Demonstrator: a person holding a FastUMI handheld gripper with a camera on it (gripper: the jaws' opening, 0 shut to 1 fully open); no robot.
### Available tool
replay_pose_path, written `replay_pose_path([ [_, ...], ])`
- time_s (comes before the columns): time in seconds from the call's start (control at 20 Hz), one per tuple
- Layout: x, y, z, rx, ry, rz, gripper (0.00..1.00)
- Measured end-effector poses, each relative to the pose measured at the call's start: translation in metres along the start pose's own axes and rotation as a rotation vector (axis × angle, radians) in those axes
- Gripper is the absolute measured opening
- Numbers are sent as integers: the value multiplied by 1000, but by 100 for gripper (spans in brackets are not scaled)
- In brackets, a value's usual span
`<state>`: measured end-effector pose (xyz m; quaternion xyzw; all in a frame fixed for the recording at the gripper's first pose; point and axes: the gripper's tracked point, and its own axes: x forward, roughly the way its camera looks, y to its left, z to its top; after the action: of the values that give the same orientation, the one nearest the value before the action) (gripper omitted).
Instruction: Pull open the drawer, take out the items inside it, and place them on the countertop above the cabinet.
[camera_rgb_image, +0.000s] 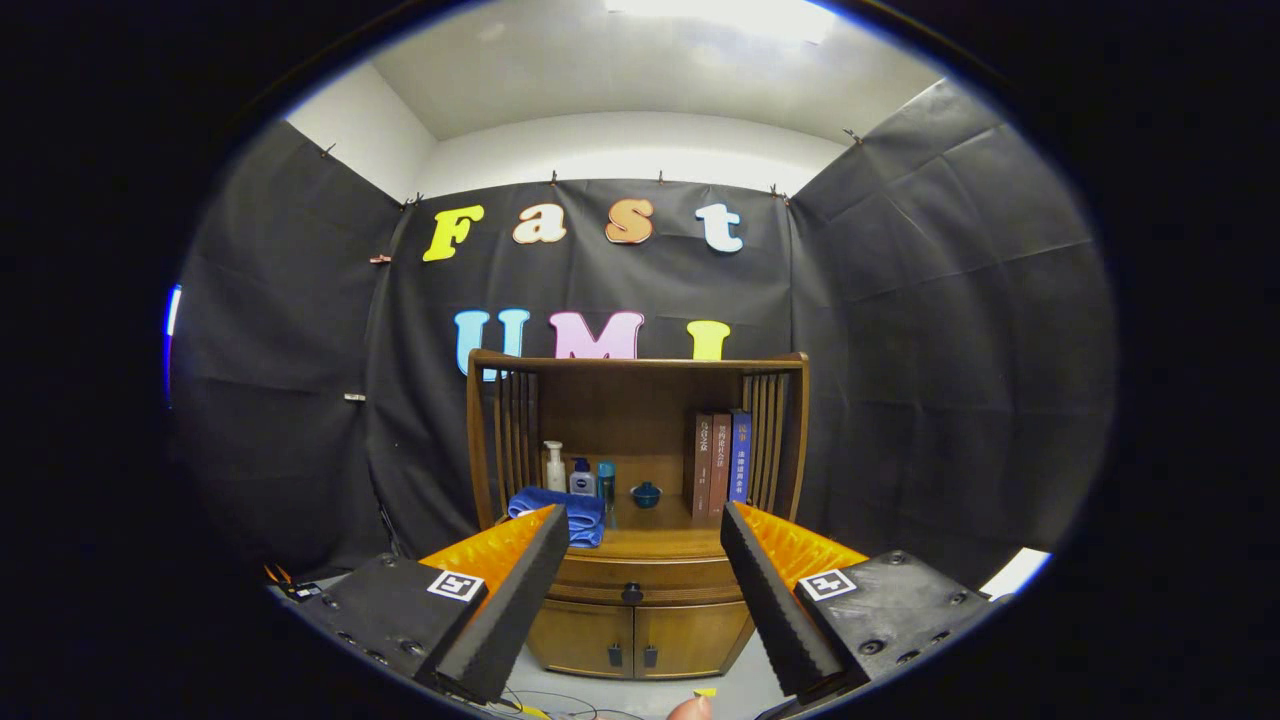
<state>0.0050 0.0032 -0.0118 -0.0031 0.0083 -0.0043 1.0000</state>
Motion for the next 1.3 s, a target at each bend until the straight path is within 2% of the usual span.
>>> replay_pose_path([
  [0.45, 21, 9, -4, 13, -10, 27, 99],
  [0.8, 77, 14, -35, 17, -16, 56, 99],
  [1.0, 109, 11, -63, -3, -43, 55, 98],
  [1.3, 158, 15, -144, 17, 37, 57, 98],
])
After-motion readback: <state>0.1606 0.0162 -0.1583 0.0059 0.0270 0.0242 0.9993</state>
